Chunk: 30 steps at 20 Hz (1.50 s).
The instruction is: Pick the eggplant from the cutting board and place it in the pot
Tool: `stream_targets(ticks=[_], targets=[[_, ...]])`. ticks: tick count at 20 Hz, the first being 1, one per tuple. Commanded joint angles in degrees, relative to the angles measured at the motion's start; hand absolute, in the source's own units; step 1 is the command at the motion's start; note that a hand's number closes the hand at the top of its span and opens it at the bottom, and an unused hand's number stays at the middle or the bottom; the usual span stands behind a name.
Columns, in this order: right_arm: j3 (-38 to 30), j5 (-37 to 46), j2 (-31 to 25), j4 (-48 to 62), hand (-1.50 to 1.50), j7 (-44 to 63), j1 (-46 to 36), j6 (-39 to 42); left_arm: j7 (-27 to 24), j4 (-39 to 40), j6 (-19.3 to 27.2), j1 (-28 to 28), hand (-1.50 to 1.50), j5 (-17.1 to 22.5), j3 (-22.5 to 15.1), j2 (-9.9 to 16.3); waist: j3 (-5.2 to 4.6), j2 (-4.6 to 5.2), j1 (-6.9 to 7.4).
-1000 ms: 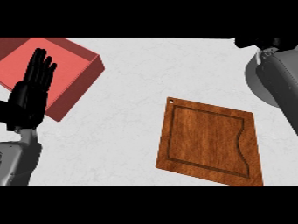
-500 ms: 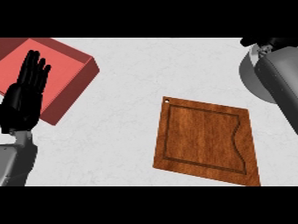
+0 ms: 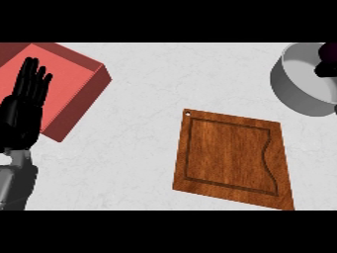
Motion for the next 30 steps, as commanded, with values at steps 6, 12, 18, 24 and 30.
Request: stream_targets(ticks=[6, 12, 18, 24, 30], targets=[[-8.7, -0.5, -1.3, -3.6, 1.5, -4.2, 13.3, -6.4, 1.4, 1.2, 0.2, -3.7, 0.0, -1.3, -0.6, -2.2, 0.05, 0.61, 1.58], [-14.9, -9.3, -2.2, 1.5, 1.5, -13.0, 18.7, -5.2, -0.7, -0.5, -2.3, 1.3, 0.0, -1.0, 0.6, -1.1, 0.08, 0.6, 1.79], [-22.9, -23.9, 1.1, 7.6, -1.5, -24.4, 12.4, -3.3, 2.6, 1.7, 0.2, -5.1, 0.0, -1.6, 0.4, -2.5, 0.14, 0.86, 2.12], [-24.0, -24.4, 2.9, 11.9, -1.5, -35.9, 10.1, -6.0, -0.6, 1.8, -1.8, -1.9, 0.0, -2.5, -0.2, -3.3, 0.07, 0.76, 2.31], [-30.6, -31.6, 6.4, 8.4, -1.5, -43.8, 9.7, -15.3, 0.7, -0.1, -1.8, -1.6, 0.0, -1.9, 0.6, -2.8, 0.12, 0.72, 2.34]])
